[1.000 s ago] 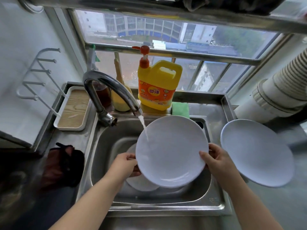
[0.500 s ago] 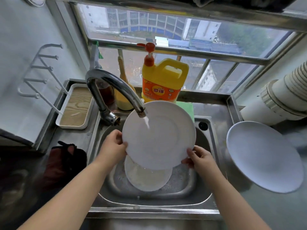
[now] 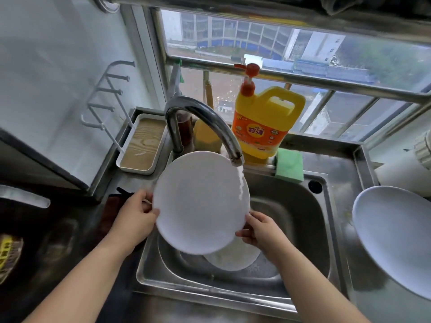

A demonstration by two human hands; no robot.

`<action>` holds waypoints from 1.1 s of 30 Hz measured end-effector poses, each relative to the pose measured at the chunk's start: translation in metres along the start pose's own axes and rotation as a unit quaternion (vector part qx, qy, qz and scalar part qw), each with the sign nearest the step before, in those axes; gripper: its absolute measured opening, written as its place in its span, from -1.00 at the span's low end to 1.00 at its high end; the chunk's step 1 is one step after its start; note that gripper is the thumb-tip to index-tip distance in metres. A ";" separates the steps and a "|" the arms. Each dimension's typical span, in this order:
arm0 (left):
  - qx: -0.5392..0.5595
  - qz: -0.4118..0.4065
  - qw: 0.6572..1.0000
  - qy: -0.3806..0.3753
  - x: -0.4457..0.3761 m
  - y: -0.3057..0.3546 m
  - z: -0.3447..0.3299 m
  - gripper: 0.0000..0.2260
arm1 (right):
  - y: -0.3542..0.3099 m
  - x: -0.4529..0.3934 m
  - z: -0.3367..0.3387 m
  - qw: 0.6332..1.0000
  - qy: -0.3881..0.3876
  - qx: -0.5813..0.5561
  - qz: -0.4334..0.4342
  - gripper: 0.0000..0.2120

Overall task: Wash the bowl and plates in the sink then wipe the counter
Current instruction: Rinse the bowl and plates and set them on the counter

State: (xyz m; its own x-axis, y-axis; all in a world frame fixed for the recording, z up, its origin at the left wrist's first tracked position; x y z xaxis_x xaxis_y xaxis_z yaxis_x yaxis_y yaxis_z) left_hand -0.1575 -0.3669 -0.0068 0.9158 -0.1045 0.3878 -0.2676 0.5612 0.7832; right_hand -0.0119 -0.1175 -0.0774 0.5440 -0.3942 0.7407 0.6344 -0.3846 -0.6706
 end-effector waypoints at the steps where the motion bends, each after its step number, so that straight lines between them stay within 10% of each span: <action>1: -0.005 -0.001 1.000 -0.005 0.002 -0.002 0.001 -0.79 | 0.005 -0.001 -0.001 1.000 0.000 -0.011 -0.016 -0.80; 8: -0.046 -0.048 0.995 -0.070 0.019 -0.010 -0.032 -0.88 | 0.037 -0.004 0.032 0.963 0.053 -0.224 -0.142 -0.58; 17: -0.052 -0.120 0.990 -0.059 0.020 0.009 -0.079 -0.82 | 0.026 0.024 0.074 0.940 0.023 -0.304 -0.151 -0.91; 27: 0.318 0.185 0.919 -0.144 0.021 -0.016 -0.114 -0.77 | 0.014 0.029 0.101 0.941 0.006 -0.335 -0.036 -0.75; 33: 0.287 0.194 0.915 -0.205 0.026 -0.002 -0.120 -0.82 | 0.008 0.028 0.095 0.939 -0.025 -0.343 0.007 -0.58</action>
State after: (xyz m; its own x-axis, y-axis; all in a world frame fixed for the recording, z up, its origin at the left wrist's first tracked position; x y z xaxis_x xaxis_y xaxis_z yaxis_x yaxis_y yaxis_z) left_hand -0.0974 -0.2718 -0.0569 0.5599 -0.3548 0.7487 -0.7706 0.1090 0.6279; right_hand 0.0602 -0.0524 -0.0582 0.5854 -0.3710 0.7208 0.1322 -0.8336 -0.5364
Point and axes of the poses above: each hand's wrist, its own x-axis away from the middle knuckle, its own z-axis out of the back of the hand, y = z × x, the point moved 7 cm from there along -x, towards the middle knuckle, and after that the axes turned 5 degrees about y, right-handed, at the moved point
